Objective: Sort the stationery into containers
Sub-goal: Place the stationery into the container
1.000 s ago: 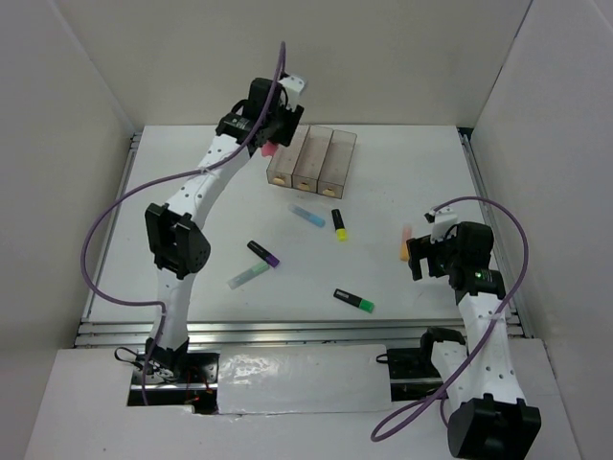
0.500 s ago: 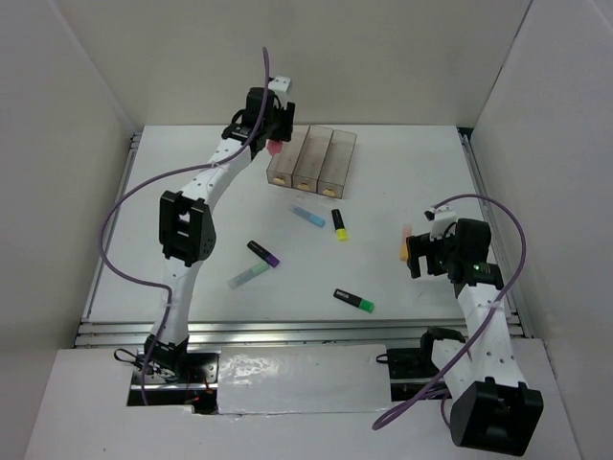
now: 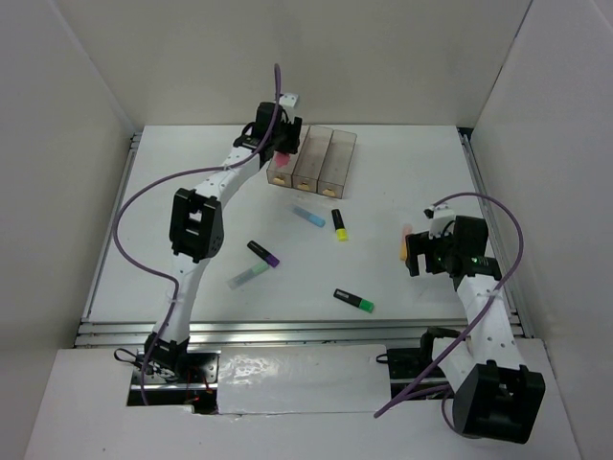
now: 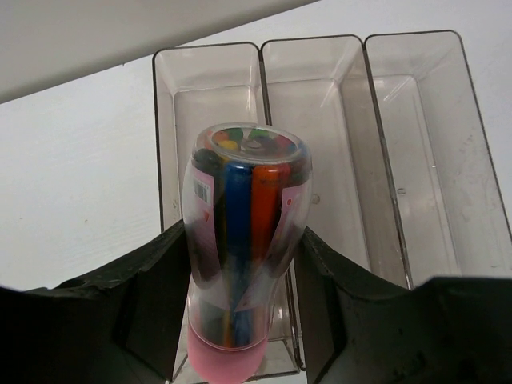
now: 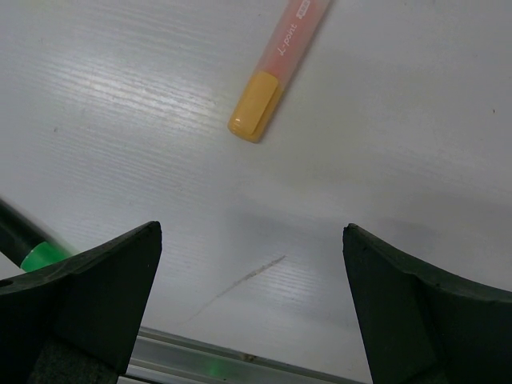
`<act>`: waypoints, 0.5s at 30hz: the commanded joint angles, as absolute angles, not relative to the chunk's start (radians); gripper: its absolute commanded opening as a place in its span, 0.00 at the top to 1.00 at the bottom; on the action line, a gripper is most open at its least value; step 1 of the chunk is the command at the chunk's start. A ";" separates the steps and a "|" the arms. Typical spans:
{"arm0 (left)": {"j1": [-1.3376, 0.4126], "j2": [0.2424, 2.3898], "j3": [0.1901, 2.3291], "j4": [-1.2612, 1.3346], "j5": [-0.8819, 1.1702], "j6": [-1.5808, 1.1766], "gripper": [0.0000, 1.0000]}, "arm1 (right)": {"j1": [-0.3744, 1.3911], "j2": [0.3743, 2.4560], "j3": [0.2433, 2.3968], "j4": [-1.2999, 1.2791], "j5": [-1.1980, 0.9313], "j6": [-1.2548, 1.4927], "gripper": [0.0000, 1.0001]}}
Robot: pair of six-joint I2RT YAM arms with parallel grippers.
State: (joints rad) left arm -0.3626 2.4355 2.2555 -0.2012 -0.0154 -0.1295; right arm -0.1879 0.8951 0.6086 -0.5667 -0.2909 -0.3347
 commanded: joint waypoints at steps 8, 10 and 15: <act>-0.357 2.490 2.258 -0.101 -0.041 -0.137 0.51 | -0.193 0.945 0.689 -0.486 -0.299 -0.279 0.00; -0.356 2.488 2.258 -0.103 -0.040 -0.143 0.45 | -0.193 0.950 0.696 -0.480 -0.302 -0.270 0.00; -0.345 2.471 2.263 -0.101 -0.029 -0.152 0.33 | -0.193 0.962 0.718 -0.476 -0.319 -0.239 0.00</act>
